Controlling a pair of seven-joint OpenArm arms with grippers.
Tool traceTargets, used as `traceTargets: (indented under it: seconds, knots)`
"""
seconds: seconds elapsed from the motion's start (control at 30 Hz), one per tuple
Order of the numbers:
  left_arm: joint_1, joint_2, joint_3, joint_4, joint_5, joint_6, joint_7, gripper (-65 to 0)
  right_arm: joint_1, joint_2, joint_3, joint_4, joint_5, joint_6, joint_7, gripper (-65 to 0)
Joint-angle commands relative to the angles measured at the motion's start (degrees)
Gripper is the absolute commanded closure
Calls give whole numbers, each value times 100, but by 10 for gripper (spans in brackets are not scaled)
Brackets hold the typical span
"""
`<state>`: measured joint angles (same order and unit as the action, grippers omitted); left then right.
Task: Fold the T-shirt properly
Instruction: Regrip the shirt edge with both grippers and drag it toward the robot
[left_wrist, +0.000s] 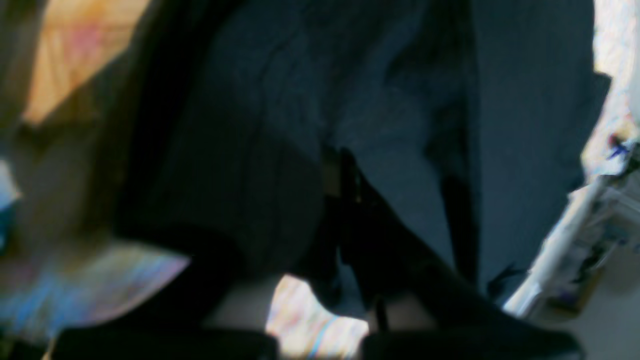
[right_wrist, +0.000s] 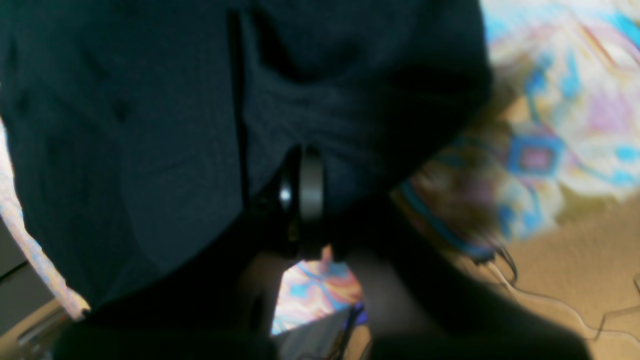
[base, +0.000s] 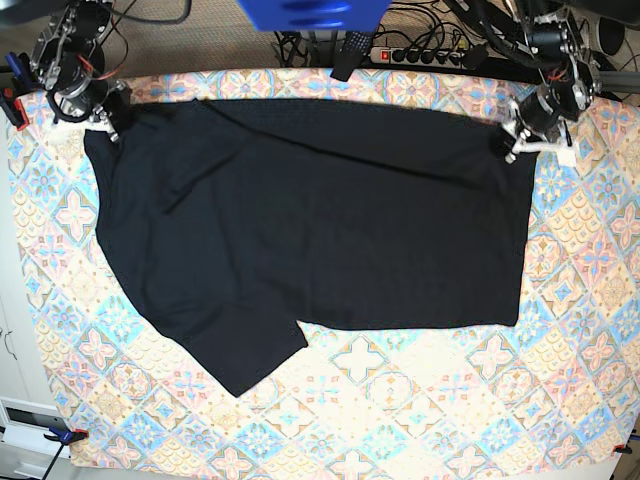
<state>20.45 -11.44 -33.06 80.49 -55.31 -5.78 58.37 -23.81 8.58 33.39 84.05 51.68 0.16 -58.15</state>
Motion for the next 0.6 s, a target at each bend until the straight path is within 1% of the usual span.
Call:
traceTargets:
  seconds: [0.0,0.17,0.57]
  knots:
    - [140,-91,-30,228,14,29,-4,0,-67,114,59,118,32,14,88,-7]
    - [562,-91,-30,861,14,29,5,0,-216,96,59,118,32,14,88,-7]
    - [553,-91,-39,896,32,29,-13,0,-463,96,50,338,32,14,88,-9]
